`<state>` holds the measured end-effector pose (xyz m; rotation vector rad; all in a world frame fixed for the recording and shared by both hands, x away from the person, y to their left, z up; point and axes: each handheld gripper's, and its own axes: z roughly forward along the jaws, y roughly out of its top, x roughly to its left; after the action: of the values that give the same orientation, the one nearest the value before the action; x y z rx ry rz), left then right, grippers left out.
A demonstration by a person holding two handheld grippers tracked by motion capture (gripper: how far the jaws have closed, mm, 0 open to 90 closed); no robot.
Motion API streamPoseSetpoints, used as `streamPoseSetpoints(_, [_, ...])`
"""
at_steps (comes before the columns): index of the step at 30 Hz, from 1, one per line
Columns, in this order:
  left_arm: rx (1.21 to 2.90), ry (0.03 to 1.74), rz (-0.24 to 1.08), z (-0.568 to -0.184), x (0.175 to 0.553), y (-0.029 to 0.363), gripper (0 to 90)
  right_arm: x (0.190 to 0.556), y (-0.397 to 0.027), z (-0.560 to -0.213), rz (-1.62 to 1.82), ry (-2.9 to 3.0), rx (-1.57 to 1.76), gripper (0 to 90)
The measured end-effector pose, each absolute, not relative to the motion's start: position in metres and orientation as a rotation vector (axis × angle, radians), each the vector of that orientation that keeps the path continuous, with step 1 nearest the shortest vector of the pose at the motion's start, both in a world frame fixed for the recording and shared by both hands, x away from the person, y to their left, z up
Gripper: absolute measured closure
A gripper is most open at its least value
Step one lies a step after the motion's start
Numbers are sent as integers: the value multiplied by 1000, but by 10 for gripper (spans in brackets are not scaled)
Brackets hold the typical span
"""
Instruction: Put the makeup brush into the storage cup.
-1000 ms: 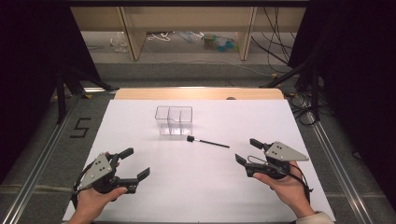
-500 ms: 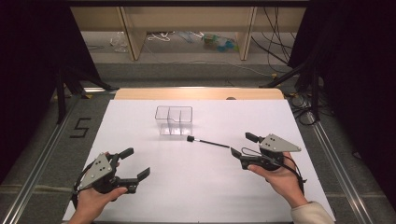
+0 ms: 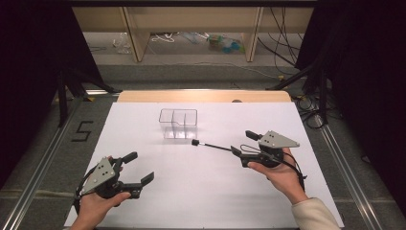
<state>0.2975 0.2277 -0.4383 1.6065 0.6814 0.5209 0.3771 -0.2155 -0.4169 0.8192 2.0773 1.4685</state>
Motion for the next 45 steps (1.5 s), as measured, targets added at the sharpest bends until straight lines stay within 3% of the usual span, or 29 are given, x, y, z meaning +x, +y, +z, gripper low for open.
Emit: streamPoseSetpoints(45, [1610, 682, 496, -440, 298, 227, 111, 437, -171, -414, 1335, 2241, 849, 235])
